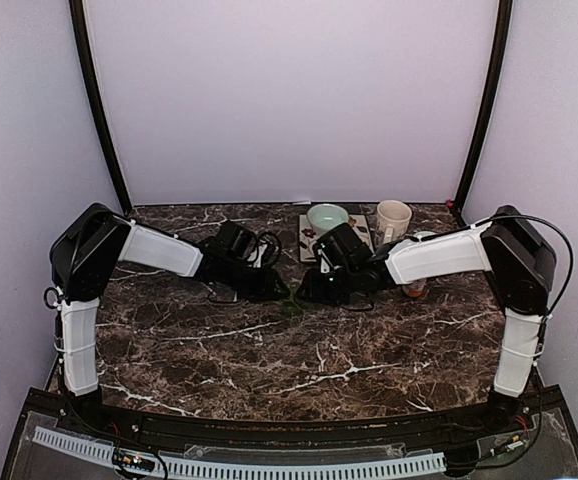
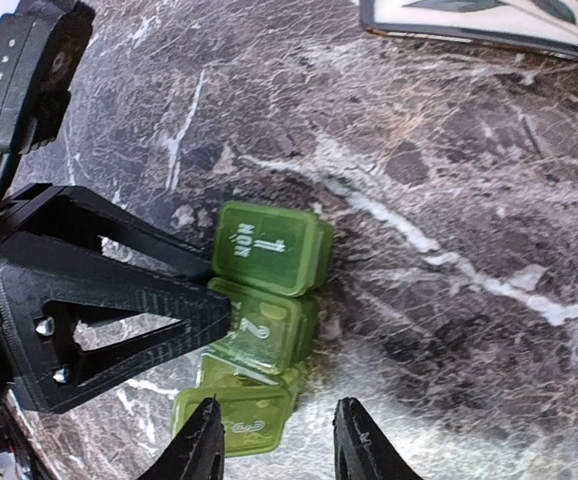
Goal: Sort the pills into containers
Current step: Close the lid of the pill container on the pill container.
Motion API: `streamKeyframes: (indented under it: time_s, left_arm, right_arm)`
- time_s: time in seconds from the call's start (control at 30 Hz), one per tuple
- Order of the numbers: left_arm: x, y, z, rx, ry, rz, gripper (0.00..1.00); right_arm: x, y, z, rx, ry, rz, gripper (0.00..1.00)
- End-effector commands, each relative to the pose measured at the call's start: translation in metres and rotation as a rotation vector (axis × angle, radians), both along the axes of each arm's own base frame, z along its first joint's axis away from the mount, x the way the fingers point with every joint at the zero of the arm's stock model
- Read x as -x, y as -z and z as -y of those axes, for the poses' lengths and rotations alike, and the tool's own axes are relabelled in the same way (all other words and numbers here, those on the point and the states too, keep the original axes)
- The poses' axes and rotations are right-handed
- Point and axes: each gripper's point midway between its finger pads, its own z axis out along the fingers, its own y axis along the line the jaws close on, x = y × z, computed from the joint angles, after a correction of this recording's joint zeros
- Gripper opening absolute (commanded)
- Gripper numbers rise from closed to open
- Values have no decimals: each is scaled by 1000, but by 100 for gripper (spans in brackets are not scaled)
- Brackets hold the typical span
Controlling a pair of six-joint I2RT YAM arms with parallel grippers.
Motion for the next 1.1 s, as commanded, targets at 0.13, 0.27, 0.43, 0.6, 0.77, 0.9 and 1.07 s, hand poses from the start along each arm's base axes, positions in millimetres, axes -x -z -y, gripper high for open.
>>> streamKeyframes:
  time_s: [0.13, 0.27, 0.43, 0.6, 0.77, 0.9, 1.07]
  left_arm:
    - [6, 8, -2, -49, 12, -20, 32]
    - [5, 8, -1, -48, 12, -18, 32]
    - [6, 8, -2, -49, 13, -20, 32]
    - [7, 9, -2, -51, 16, -22, 32]
    - [7, 9, -2, -50, 16, -21, 32]
    - [8, 10, -2, -52, 20, -24, 32]
    - [9, 10, -1, -51, 24, -23, 30]
  right_arm:
    - [5, -2, -22, -67, -31, -18, 39]
    - [6, 2, -23, -63, -31, -29, 40]
    - [8, 9, -23, -61, -29, -51, 42]
    - [10, 12, -26, -77, -28, -67, 43]
    - [10, 12, -30, -93, -25, -77, 43]
    - [11, 13, -32, -105, -21, -86, 43]
    - [11, 15, -35, -116, -15, -103, 43]
